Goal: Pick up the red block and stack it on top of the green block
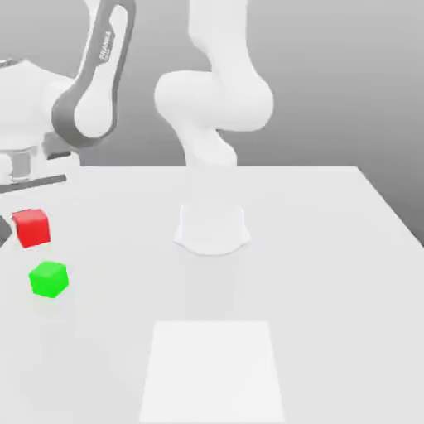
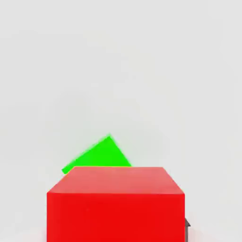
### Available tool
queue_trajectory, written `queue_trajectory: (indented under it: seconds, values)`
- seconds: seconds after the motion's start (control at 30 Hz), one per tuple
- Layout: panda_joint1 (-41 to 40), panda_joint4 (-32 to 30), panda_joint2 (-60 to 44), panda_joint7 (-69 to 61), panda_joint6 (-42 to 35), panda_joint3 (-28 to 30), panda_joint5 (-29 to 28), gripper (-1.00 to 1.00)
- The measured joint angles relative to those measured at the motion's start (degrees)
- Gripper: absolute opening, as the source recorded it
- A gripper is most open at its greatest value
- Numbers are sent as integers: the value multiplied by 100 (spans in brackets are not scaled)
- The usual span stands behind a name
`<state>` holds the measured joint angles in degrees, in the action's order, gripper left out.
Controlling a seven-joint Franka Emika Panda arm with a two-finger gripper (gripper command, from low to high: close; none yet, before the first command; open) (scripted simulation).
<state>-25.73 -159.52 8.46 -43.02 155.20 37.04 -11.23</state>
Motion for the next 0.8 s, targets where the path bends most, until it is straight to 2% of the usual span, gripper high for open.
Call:
queue_trajectory:
  seconds: [0.37, 0.6, 0.77, 0.8]
  values:
    - [276, 3, -479, -527, 445, 135, 748, -100]
    - [403, -1, -1010, -1222, 746, 8, 1728, -100]
    - [275, 12, -1465, -1813, 944, -327, 2551, -100]
    - [213, 16, -1556, -1914, 984, -427, 2690, 100]
